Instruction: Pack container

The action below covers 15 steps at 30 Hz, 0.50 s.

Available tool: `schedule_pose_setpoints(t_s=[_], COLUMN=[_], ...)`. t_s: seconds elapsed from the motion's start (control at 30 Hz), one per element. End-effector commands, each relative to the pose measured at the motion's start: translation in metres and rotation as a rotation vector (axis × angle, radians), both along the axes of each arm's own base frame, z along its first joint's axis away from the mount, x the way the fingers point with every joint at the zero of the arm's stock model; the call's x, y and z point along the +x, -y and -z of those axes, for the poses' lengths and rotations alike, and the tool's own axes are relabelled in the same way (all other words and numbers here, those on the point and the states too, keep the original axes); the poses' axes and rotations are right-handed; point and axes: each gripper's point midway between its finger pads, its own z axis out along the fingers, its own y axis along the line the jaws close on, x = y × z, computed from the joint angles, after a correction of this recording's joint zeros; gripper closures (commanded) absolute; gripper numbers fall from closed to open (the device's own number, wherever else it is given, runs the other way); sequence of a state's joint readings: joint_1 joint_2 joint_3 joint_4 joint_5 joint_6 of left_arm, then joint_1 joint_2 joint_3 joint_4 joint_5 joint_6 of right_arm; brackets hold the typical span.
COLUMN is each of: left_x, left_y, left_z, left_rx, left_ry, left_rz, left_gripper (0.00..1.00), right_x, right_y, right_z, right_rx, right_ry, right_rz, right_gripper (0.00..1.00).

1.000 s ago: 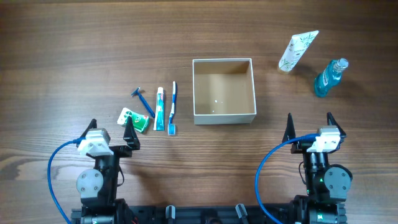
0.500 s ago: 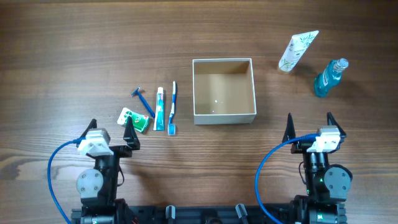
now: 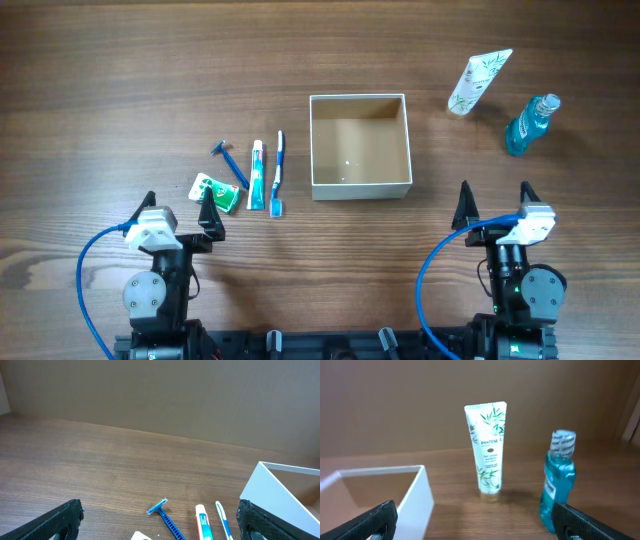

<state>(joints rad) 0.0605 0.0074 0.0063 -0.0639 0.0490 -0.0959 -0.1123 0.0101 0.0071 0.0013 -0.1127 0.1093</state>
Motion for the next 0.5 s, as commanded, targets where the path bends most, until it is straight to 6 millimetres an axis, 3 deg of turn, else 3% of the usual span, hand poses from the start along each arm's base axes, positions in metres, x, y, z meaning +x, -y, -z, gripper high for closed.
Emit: schedule_pose_setpoints(t_s=[0.0,0.17,0.47], left_x=[0.0,0.0,0.0], left_y=[-0.002,-0.002,-0.002], left_z=[0.003,0.003,0.003], left_rx=[-0.017,-0.017,-0.017], left_ry=[-0.011,-0.011,-0.011], left_rz=[-0.013,-0.013,-0.013], left_gripper=[0.0,0.0,0.0], right_x=[0.0,0.0,-0.002], right_y=[-0.003,-0.003,-0.003], right_z=[-0.001,-0.009,-0.03], right_rx=[0.235,0.396,0.381], right_ry=[0.002,0.034,0.117], right_rz=[-0.017,-0.023,-0.04], right_gripper=[0.0,0.0,0.0])
